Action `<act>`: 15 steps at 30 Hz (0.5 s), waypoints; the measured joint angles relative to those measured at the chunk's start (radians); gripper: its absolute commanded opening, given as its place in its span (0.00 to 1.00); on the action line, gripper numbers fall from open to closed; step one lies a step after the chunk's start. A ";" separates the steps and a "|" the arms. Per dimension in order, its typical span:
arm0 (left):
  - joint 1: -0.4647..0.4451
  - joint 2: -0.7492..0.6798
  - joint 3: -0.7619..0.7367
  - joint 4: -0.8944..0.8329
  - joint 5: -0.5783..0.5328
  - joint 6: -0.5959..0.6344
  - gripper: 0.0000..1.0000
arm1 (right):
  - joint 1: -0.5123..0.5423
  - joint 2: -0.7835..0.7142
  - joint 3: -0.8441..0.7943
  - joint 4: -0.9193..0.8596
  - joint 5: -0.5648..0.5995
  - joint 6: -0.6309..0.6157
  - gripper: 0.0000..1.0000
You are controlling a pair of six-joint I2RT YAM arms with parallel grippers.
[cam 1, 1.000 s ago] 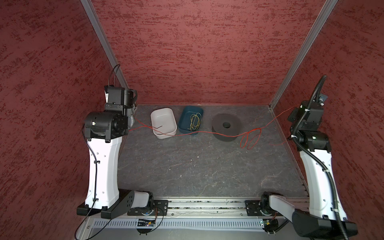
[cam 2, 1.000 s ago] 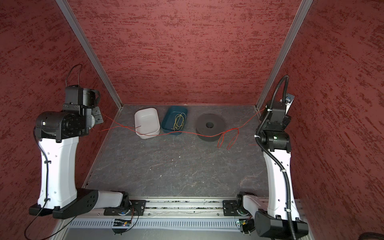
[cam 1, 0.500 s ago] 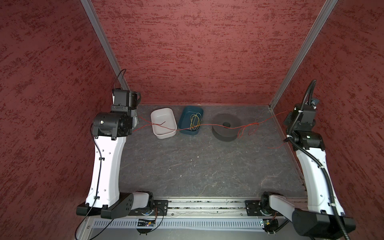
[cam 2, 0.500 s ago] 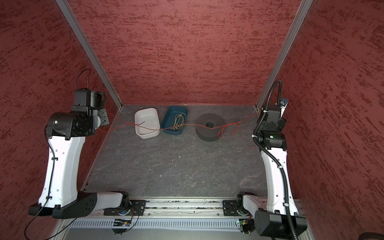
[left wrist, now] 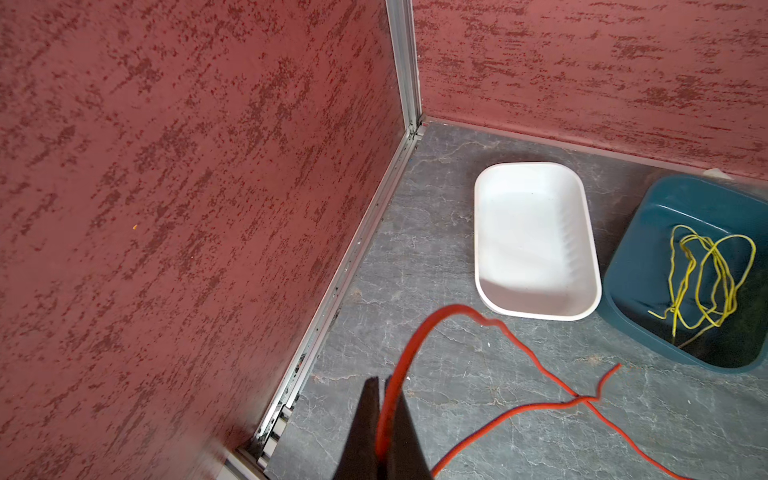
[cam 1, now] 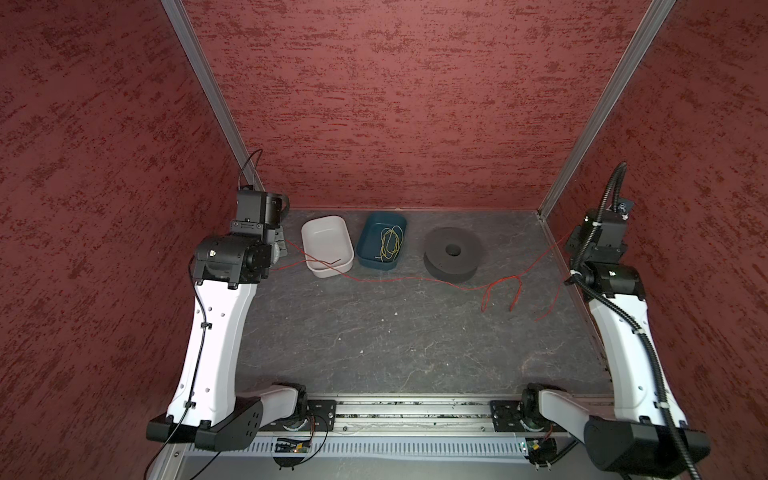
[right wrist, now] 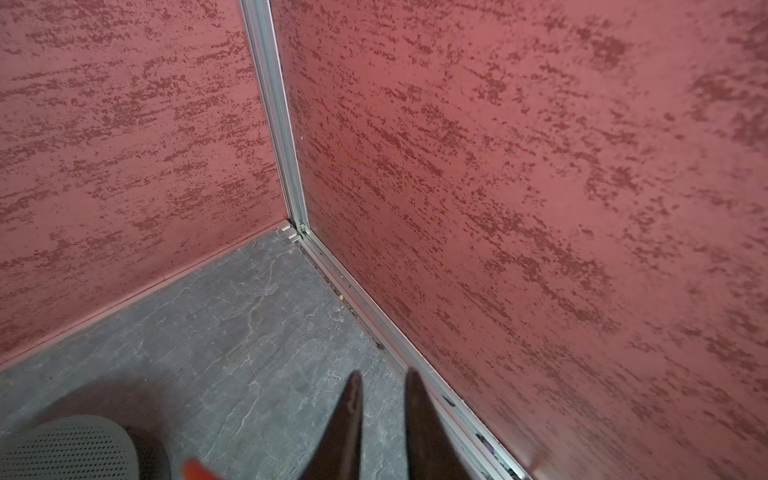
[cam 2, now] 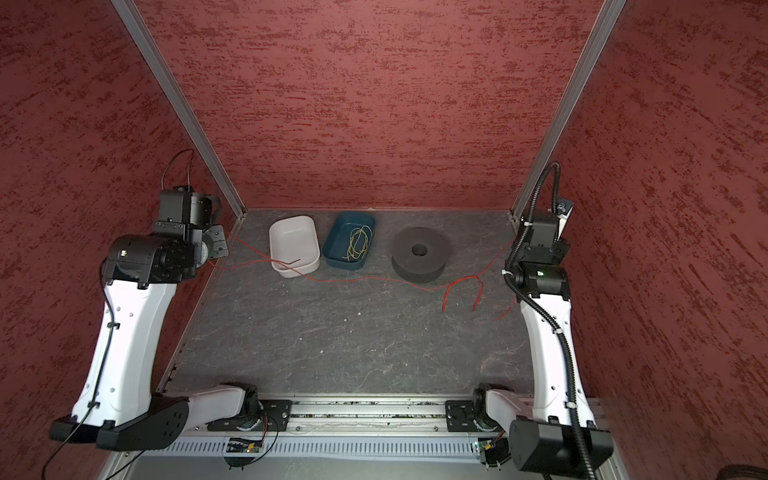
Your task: Wrap the cables
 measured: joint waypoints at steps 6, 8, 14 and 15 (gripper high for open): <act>-0.058 -0.025 -0.047 0.022 0.023 -0.014 0.02 | 0.000 0.005 -0.002 0.003 -0.031 0.003 0.82; -0.066 -0.034 -0.067 0.030 0.042 -0.016 0.02 | 0.000 0.011 -0.002 -0.004 -0.072 0.014 0.92; -0.070 -0.067 -0.108 0.044 0.115 -0.026 0.03 | 0.029 0.025 -0.031 -0.036 -0.195 0.048 0.99; -0.071 -0.073 -0.113 0.048 0.128 -0.026 0.04 | 0.043 0.023 -0.048 -0.039 -0.204 0.051 0.99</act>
